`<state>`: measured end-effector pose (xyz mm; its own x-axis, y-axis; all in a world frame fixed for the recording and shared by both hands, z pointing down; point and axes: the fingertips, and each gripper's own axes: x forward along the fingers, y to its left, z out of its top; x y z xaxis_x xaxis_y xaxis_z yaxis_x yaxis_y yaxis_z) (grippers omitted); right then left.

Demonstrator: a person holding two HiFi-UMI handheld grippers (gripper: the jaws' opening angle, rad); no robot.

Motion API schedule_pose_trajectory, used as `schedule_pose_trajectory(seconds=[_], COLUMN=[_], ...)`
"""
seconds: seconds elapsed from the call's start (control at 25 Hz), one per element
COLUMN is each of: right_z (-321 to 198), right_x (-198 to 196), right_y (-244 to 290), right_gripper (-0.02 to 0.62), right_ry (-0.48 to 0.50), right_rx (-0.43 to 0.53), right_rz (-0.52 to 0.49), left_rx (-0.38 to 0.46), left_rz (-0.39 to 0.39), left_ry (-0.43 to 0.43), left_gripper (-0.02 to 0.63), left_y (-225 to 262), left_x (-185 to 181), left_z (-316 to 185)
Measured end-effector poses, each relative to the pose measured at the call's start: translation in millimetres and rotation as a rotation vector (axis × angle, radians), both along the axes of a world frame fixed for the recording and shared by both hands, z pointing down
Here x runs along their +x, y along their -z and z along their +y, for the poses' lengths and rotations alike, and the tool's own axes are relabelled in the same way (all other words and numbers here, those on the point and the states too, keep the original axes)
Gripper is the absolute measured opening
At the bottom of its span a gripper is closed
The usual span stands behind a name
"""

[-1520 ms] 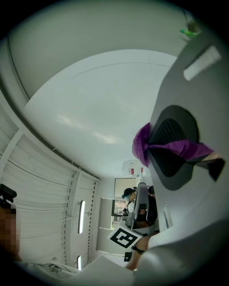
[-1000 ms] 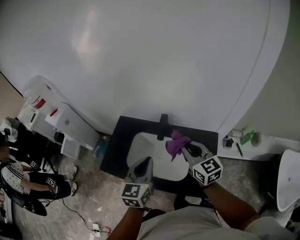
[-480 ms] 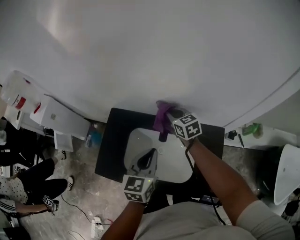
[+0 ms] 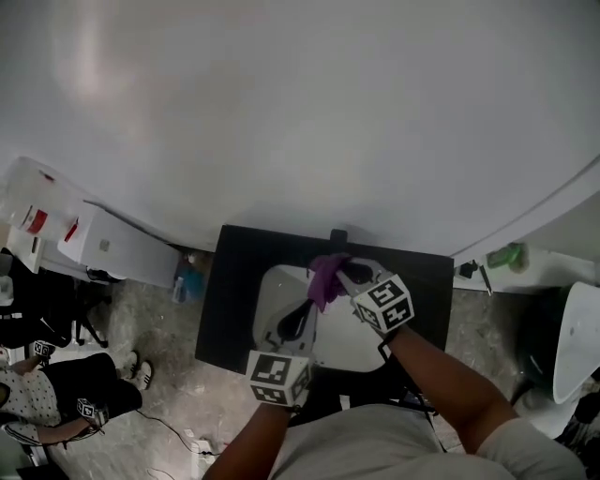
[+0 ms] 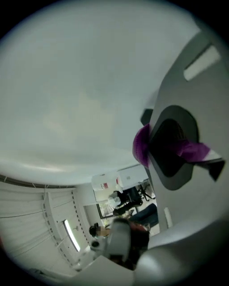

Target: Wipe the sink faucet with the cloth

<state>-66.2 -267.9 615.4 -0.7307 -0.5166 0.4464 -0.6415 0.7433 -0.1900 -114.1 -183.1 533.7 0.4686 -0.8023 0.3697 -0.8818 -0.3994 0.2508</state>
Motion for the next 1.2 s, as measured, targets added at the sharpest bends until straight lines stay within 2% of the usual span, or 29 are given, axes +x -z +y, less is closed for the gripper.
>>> schedule_pose_trajectory(seconds=[0.12,0.2,0.32,0.52,0.6,0.72,0.84,1.0,1.2], right_z=[-71,-85,-49,63,55,-6,-33,-6,63], right_x=[8,7,-1,-11,-6,-1,-7,-11,-19], right_y=[15,9,-10,-44,-59,-64,-70,-75,-77], right_gripper=[0.026,0.026,0.026,0.026,0.026,0.026,0.026,0.025,0.025], right_ry=[-0.084,-0.075,-0.002,0.115,0.087,0.016,0.037,0.046,0.142], right_rx=[0.044,0.031,0.017,-0.055,-0.048,-0.018,0.005,0.018,-0.038], right_rz=[0.013,0.047,0.089,0.052,0.078,0.134,0.199,0.183,0.143], left_rx=[-0.003,-0.006,-0.002,-0.010,-0.013,-0.001,-0.004,-0.009,0.005], left_rz=[-0.006,-0.009,-0.013,-0.013,-0.021,-0.026,-0.029,-0.022,-0.021], left_ry=[0.008,0.005,0.011,0.023,0.022,0.032,0.046,0.061,0.062], left_gripper=[0.006,0.006,0.006,0.006,0.006,0.006,0.006,0.006,0.006], left_y=[2,2,1,-3,-5,1,3,3,4], left_x=[-1,1,-1,-9,-11,-14,-20,-28,-28], left_z=[2,6,6,10,13,15,19,17,17])
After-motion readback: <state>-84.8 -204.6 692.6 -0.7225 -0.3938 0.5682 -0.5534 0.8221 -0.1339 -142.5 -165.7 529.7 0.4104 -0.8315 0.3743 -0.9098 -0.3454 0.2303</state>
